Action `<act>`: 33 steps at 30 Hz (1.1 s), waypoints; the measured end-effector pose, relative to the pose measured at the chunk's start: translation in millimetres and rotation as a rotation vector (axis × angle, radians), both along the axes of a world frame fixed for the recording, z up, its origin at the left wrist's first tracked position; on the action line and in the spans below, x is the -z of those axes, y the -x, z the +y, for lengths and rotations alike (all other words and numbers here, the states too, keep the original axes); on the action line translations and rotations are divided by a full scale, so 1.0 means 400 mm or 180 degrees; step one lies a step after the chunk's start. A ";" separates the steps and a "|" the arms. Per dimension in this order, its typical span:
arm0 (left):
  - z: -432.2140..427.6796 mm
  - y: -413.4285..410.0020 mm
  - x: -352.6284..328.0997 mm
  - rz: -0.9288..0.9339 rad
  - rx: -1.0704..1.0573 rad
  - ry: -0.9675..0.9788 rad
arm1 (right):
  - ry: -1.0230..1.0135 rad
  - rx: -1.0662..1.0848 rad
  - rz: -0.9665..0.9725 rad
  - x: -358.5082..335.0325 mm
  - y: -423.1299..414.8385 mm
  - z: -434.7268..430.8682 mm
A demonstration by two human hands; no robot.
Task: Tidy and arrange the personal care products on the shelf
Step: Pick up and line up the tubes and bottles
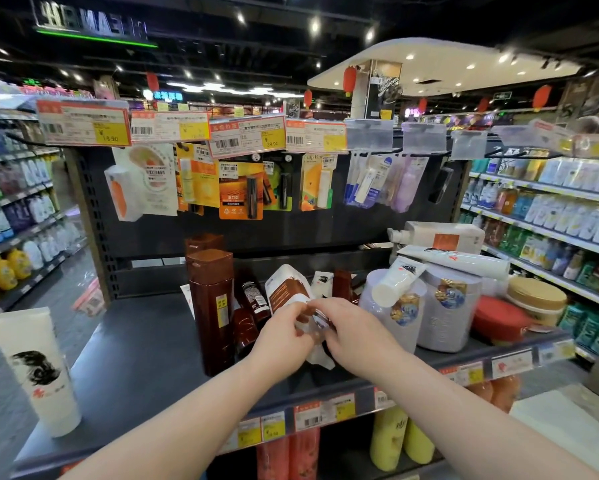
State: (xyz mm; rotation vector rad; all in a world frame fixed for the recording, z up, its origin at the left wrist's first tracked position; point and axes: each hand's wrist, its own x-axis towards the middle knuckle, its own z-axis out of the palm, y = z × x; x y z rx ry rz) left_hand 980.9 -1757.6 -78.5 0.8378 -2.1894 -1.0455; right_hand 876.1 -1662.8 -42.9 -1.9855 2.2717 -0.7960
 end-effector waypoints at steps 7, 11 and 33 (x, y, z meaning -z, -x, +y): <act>0.027 0.058 -0.080 0.0423 -0.0007 0.0194 | 0.1087 0.0243 0.0531 -0.125 0.096 0.050; 0.055 0.116 -0.122 0.0401 0.0114 0.0089 | 0.0154 0.1177 0.0111 -0.125 0.184 0.053; 0.133 0.062 -0.115 0.0301 -0.0254 -0.0267 | 0.1072 0.1112 -0.1445 -0.131 0.202 0.055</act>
